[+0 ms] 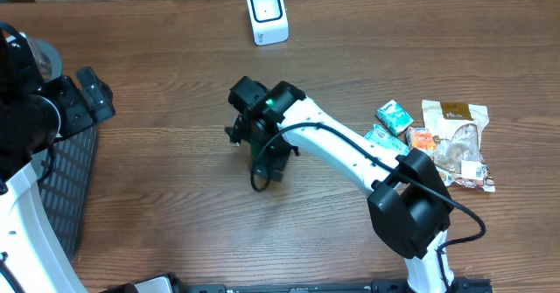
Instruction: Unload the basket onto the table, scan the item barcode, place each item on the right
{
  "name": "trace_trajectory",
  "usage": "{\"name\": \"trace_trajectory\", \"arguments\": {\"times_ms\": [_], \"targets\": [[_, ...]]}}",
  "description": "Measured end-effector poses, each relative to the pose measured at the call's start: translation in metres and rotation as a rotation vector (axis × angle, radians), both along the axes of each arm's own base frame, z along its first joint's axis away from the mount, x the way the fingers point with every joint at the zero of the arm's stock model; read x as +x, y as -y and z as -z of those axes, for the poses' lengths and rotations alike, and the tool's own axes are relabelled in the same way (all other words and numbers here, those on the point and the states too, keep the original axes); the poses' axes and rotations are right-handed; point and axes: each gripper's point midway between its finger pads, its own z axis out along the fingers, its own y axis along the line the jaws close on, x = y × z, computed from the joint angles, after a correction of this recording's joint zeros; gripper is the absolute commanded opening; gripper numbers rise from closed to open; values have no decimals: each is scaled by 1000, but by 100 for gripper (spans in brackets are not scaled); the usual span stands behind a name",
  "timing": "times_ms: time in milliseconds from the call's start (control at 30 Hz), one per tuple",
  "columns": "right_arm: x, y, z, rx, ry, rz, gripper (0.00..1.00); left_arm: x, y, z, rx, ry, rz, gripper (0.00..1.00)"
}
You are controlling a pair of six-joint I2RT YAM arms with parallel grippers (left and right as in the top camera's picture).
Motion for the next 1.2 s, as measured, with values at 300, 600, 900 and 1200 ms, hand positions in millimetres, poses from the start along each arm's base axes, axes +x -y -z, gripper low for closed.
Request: {"name": "trace_trajectory", "arguments": {"times_ms": [300,600,900,1200], "targets": [[17,-27,-14,150,-14,577,100,0,0,0,0,0,0,100],[28,-31,2,207,-25,957,85,0,0,0,0,0,0,100],[25,-23,7,174,-27,1025,64,0,0,0,0,0,0,100],[24,-22,7,164,-18,912,63,0,0,0,0,0,0,100]]}}
